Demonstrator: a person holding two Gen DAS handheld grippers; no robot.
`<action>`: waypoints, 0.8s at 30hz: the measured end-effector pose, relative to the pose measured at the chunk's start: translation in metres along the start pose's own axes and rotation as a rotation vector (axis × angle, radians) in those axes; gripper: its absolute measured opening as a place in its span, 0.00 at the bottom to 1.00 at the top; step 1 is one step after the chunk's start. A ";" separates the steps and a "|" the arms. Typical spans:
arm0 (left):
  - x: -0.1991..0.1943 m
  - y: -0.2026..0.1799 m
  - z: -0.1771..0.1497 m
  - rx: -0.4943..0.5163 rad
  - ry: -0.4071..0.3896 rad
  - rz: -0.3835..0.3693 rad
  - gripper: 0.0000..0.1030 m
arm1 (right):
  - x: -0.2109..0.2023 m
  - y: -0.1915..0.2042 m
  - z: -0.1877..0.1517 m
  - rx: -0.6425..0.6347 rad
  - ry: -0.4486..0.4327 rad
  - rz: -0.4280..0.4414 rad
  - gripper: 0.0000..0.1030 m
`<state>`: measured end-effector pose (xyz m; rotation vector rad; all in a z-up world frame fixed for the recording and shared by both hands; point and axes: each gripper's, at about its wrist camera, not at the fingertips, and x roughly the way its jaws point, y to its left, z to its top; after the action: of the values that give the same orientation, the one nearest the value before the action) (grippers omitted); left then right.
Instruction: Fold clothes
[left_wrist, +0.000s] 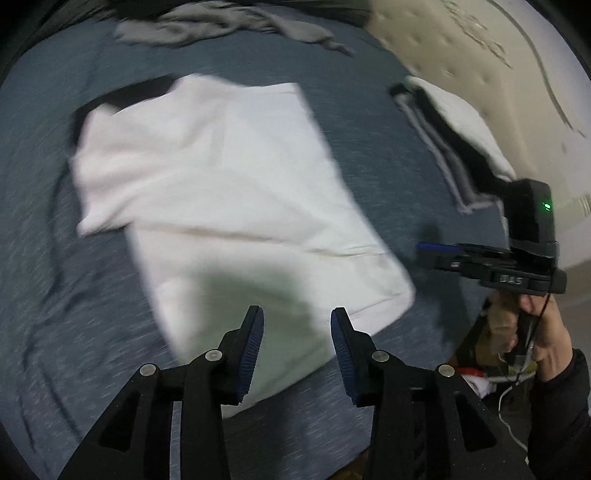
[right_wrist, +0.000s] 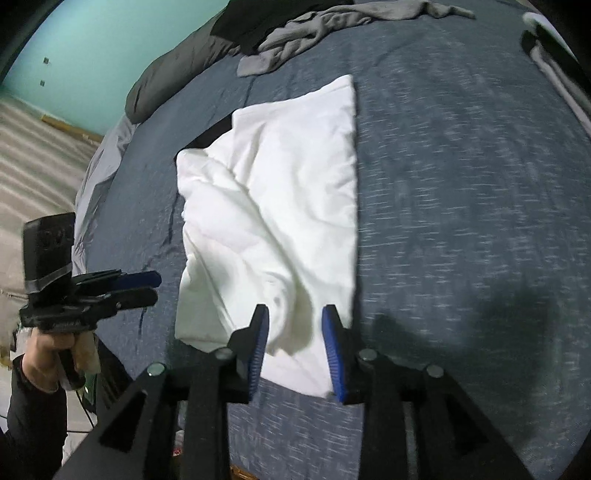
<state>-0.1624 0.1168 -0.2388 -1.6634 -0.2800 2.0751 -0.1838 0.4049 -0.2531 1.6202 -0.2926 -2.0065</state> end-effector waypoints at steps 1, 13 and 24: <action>-0.001 0.012 -0.005 -0.021 0.004 0.006 0.40 | 0.005 0.003 0.001 -0.010 0.010 -0.009 0.37; 0.014 0.077 -0.056 -0.126 0.063 -0.036 0.40 | 0.046 0.021 -0.001 -0.069 0.089 -0.119 0.38; 0.023 0.071 -0.060 -0.096 0.052 -0.085 0.05 | 0.023 0.031 0.000 -0.067 0.035 -0.065 0.05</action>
<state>-0.1250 0.0584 -0.3045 -1.7275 -0.4320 1.9805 -0.1787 0.3670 -0.2568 1.6410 -0.1600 -2.0120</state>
